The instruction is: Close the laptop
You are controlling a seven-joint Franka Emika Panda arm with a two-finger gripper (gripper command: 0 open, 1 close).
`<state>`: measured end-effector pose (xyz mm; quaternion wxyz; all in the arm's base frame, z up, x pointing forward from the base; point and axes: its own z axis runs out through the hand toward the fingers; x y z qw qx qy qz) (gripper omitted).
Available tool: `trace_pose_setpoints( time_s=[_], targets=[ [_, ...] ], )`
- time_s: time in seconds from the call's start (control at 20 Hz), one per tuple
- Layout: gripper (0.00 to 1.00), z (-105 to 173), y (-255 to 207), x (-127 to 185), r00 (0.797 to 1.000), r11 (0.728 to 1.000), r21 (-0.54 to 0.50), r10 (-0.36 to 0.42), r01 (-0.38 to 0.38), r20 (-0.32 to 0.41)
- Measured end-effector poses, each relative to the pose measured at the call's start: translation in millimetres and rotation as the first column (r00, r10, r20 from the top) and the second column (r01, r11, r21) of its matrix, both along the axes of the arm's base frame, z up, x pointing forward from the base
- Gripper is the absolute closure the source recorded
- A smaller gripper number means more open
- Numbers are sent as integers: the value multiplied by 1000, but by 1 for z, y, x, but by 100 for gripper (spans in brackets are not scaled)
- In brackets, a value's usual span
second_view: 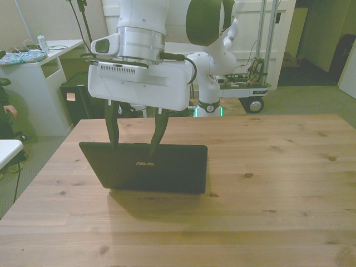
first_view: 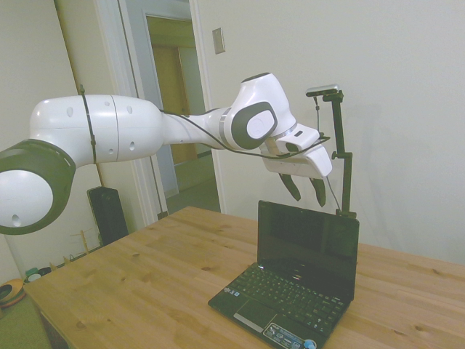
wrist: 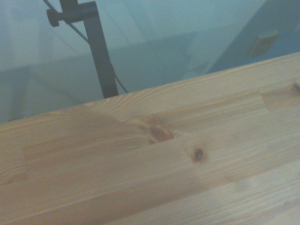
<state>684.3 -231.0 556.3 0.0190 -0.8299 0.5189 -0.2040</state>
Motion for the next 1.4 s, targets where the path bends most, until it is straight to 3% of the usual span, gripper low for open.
trace_pose_setpoints(
  time_s=[0.9, 1.4],
  targets=[
    [100, -28, -12, -2, 998, 1000, 22, 9, -8, -58],
    [100, -19, 1, -19, 991, 998, 54, 18, -11, -134]
  ],
)
